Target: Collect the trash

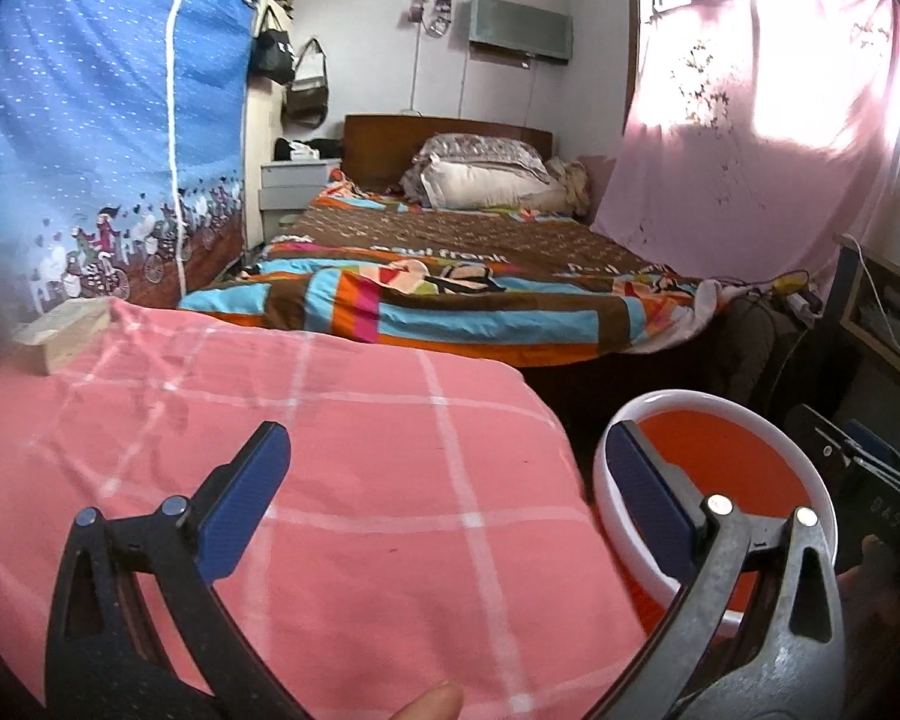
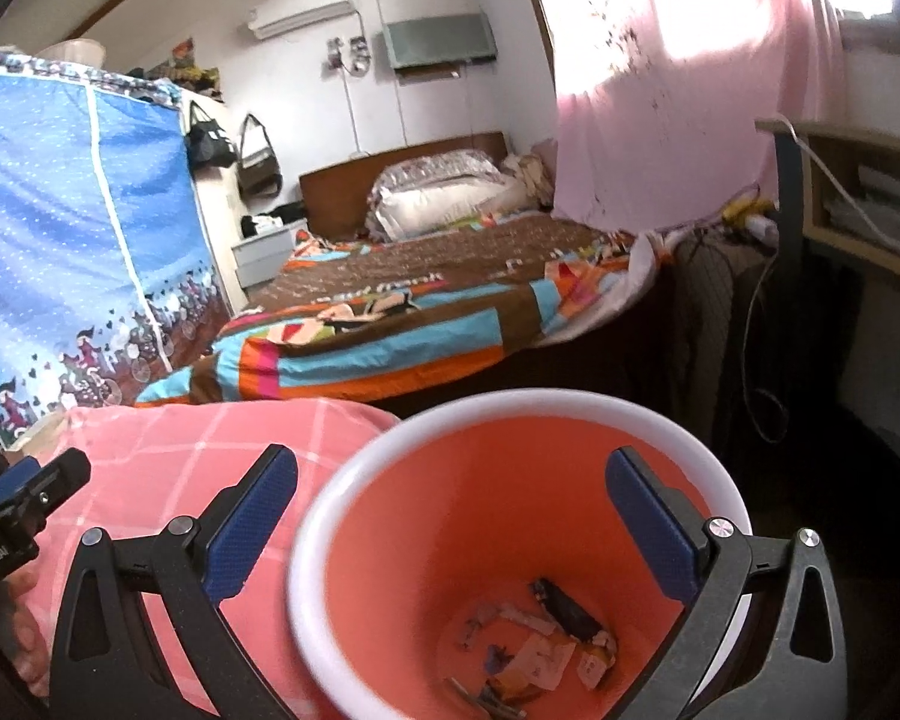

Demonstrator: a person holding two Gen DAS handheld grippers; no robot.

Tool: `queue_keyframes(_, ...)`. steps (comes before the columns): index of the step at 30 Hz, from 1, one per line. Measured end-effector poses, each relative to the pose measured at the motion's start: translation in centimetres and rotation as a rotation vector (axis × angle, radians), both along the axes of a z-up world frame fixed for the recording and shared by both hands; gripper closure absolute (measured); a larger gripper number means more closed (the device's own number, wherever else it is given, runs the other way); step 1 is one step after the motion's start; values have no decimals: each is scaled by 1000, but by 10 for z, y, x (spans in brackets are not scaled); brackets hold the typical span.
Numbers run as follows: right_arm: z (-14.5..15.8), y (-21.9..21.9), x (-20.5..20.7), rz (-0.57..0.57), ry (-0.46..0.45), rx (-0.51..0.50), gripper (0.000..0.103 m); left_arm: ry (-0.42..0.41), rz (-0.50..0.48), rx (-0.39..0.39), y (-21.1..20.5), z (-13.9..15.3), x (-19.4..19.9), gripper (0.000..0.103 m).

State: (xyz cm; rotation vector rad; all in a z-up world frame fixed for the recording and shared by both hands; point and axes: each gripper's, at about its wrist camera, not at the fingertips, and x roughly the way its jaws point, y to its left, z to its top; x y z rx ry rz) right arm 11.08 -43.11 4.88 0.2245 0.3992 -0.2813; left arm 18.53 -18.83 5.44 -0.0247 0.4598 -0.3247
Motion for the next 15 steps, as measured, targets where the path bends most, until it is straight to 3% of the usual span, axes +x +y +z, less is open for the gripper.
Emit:
queue_keyframes(5, 9, 27, -7, 1, -21, -82, 0, -30, 23, -1, 24, 6, -11, 0)
queue_keyframes(15, 18, 55, -27, -2, -114, -119, 0, -68, 72, -3, 63, 11, -27, 0)
